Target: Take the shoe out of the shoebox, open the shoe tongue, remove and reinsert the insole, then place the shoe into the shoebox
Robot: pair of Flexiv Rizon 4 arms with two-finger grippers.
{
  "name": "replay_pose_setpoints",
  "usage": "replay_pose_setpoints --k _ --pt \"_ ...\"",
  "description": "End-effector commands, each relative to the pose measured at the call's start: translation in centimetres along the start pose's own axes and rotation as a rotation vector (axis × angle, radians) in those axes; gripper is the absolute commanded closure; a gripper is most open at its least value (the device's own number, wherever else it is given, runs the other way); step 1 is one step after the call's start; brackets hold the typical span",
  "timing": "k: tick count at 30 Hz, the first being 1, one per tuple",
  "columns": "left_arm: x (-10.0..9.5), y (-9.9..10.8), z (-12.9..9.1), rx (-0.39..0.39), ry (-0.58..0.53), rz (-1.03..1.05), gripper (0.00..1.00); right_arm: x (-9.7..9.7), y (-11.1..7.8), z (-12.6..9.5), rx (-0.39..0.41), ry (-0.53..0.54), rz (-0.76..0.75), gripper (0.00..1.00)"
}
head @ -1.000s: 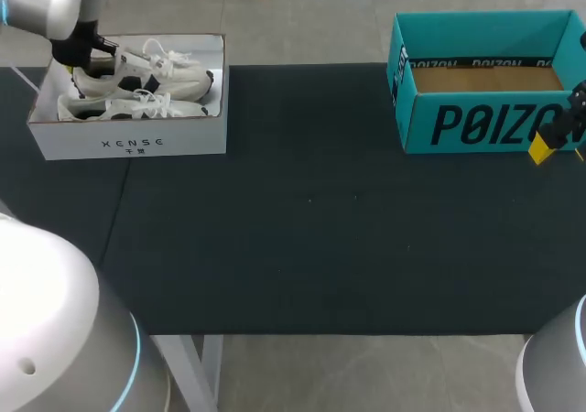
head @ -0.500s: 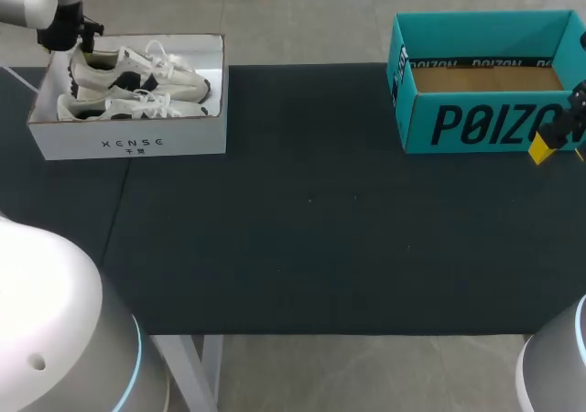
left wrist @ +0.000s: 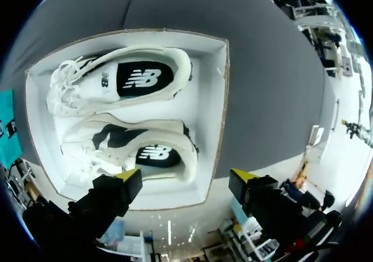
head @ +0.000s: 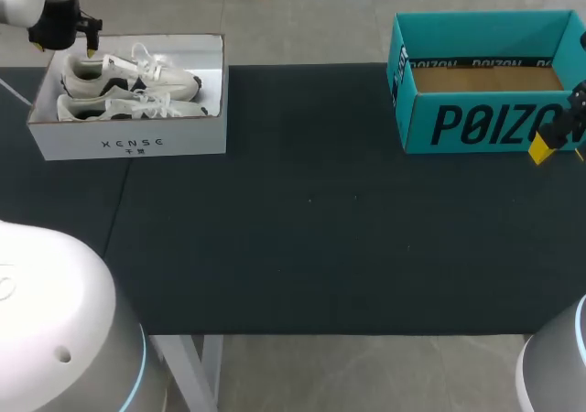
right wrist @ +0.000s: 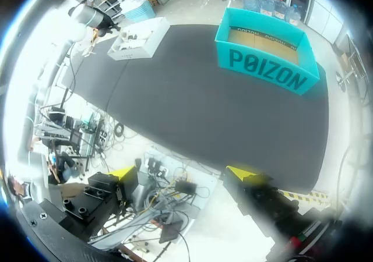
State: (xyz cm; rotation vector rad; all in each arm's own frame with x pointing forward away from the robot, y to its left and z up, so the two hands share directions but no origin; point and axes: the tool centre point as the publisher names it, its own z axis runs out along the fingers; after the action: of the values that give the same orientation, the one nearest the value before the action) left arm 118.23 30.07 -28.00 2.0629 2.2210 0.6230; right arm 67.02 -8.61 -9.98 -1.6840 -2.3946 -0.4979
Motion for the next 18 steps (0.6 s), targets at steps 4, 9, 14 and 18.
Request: replay_pose_setpoints --k 4,9,14,18 --pt "0.0 -1.9 -3.2 -0.032 -0.107 -0.053 0.00 0.0 0.2 0.0 0.005 0.000 0.001 0.00" --pt "-0.3 -3.1 -5.6 -0.012 -0.143 -0.053 0.00 0.0 0.2 0.0 0.005 0.000 0.001 0.00" --pt "-0.5 -5.4 -7.9 0.017 -0.156 -0.042 0.00 0.0 0.2 0.0 0.005 0.000 0.001 0.00" --pt "-0.2 -7.6 -10.0 0.043 -0.177 -0.062 0.00 0.0 0.2 0.0 0.005 0.000 0.001 0.00"
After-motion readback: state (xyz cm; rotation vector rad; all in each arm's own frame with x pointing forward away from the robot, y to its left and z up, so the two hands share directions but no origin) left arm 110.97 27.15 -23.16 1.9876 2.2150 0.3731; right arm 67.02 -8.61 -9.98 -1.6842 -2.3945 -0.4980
